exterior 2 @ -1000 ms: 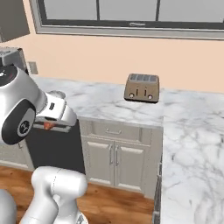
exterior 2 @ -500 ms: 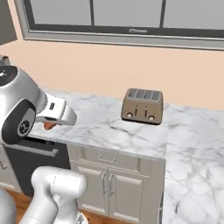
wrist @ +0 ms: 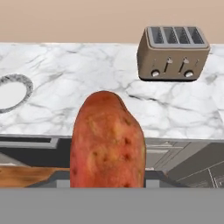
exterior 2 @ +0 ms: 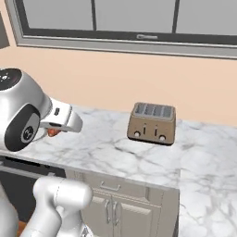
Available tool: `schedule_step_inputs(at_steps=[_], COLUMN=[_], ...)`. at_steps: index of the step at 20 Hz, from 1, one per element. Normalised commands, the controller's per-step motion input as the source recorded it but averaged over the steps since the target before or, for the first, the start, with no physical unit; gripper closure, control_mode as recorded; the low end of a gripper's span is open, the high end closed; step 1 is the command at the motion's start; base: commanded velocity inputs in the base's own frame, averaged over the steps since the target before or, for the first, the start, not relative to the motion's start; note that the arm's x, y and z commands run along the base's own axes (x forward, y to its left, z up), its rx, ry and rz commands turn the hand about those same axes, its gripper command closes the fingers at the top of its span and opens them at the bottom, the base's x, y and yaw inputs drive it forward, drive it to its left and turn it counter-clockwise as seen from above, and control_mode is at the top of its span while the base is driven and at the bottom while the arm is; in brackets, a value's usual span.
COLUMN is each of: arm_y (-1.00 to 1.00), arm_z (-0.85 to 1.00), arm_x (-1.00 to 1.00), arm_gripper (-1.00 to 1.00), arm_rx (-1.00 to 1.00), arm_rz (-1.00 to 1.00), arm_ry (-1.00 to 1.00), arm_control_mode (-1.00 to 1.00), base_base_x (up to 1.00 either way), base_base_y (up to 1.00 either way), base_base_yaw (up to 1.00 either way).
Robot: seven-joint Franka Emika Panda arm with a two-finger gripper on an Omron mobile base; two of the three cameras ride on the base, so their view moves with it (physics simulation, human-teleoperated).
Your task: Pick sweet potato from the fridge and place it on the plate on the counter.
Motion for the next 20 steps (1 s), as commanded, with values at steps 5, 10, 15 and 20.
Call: schedule_step_inputs(at_steps=[5,10,15,20], arm_y=[0.0,0.0,0.0,0.0], arm_z=[0.0,0.0,0.0,0.0], arm_x=[0.0,0.0,0.0,0.0], arm_gripper=[1.0,1.0,1.0,1.0], arm_rx=[0.0,0.0,0.0,0.0], arm_rz=[0.0,0.0,0.0,0.0], arm_ry=[0.0,0.0,0.0,0.0], arm_control_mode=[1.0,1.0,1.0,1.0], base_base_x=[0.0,0.22,0.34,0.39], base_base_y=[0.93,0.95,0.47,0.38], base_base_yaw=[0.0,-0.04,-0.12,-0.12])
